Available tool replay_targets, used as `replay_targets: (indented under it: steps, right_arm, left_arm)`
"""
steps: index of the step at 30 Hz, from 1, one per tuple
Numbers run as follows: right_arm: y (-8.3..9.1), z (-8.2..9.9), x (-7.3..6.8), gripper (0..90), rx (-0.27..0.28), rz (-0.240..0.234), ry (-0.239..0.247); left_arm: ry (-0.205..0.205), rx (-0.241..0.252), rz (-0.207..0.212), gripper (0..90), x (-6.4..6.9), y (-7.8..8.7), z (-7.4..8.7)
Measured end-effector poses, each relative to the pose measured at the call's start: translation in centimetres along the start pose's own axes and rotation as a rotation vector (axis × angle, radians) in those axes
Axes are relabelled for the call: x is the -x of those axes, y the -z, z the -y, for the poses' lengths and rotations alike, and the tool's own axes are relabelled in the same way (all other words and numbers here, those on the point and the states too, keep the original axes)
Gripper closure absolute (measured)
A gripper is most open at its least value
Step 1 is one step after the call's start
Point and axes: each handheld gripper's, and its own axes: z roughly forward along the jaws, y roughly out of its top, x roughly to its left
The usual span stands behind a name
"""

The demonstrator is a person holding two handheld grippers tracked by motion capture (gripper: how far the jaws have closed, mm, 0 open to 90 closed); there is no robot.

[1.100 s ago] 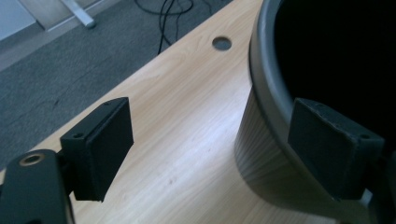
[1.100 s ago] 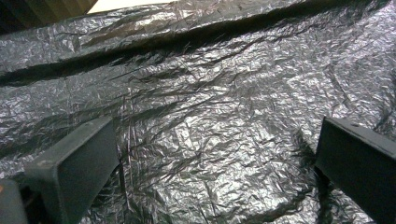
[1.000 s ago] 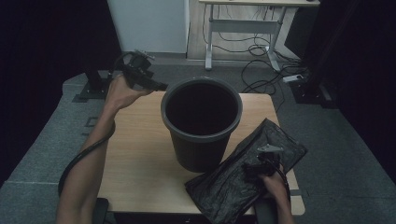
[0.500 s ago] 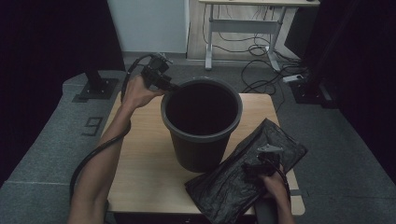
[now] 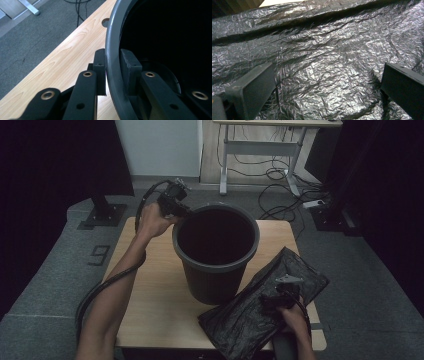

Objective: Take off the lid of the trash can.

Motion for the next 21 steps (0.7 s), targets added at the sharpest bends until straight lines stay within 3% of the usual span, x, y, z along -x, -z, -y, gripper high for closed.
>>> replay_targets:
  steps: [3, 14, 21]
  right_arm:
    - [0.0, 0.0, 0.0, 0.0, 0.0, 0.0, 0.0]
    - [0.0, 0.0, 0.0, 0.0, 0.0, 0.0, 0.0]
    - [0.0, 0.0, 0.0, 0.0, 0.0, 0.0, 0.0]
  left_arm:
    - [0.035, 0.034, 0.024, 76.3, -0.3, 0.7, -0.1]
    - [0.104, 0.036, 0.042, 77.6, -0.4, 1.9, -0.8]
    - [0.146, 0.051, 0.084, 78.4, -0.7, 2.5, -1.2]
